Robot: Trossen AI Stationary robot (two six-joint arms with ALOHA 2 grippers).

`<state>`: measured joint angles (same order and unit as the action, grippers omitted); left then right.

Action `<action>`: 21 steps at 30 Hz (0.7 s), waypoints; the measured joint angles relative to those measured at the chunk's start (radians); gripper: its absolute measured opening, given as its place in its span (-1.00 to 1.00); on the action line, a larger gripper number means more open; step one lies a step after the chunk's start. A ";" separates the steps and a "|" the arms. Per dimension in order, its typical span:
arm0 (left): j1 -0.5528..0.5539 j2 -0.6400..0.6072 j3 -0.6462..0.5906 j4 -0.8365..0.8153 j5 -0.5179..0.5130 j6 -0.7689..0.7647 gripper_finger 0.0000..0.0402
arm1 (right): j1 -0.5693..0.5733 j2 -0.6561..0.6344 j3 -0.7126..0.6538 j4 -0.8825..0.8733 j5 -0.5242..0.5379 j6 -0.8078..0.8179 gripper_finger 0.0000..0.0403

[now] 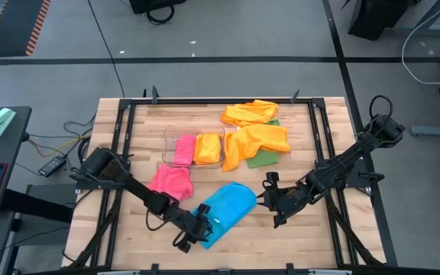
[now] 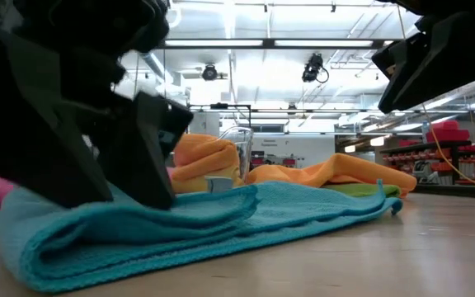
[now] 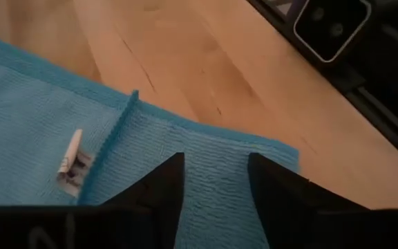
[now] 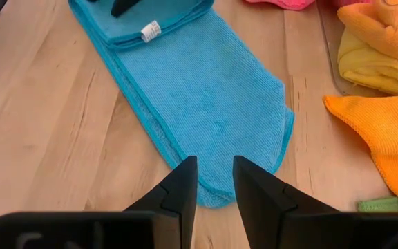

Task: Fold microfiber towels
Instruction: Fold the blue microfiber cloth

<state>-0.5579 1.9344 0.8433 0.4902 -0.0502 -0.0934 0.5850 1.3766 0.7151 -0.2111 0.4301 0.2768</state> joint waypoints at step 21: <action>-0.013 0.067 0.000 0.104 0.000 0.004 0.24 | 0.000 0.000 0.000 0.000 0.000 0.001 -0.49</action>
<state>-0.5709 2.0015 0.8436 0.5942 -0.0505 -0.0891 0.5850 1.3766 0.7151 -0.2108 0.4302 0.2775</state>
